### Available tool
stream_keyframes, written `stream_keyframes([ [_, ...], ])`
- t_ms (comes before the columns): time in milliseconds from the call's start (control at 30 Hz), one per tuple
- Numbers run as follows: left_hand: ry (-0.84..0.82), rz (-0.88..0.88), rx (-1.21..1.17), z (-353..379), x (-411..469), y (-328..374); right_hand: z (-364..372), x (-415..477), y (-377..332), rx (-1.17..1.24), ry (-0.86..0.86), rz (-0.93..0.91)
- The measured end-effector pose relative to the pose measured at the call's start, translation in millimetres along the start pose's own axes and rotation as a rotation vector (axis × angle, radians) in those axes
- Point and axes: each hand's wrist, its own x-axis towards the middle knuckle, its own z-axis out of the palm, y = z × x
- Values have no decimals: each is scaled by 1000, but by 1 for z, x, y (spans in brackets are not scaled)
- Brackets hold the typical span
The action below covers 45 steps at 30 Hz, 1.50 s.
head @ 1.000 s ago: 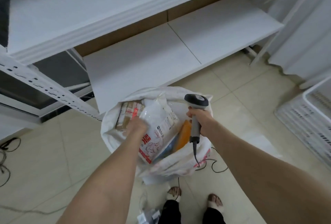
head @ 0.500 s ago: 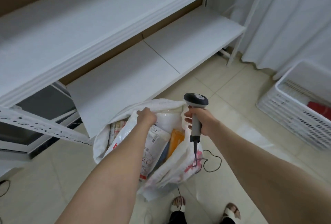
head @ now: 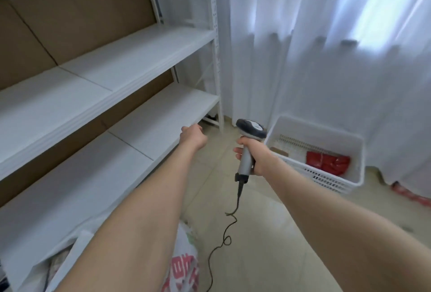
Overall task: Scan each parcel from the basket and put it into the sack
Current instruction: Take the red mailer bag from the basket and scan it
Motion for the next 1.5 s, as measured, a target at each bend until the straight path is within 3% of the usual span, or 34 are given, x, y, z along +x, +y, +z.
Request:
stream_keyframes([
  [333,-54,212,123,74,49,186,-140,50,-85,390,105,3],
  [933,-393,270,279,334,262,456,-408,333,-206,573,378,124],
  [1167,-455,224,327,460,324,515,-507,444,-206,552,415,221],
  [1500,-720,203,297,677,390,507,-640,618,-107,487,575,365],
])
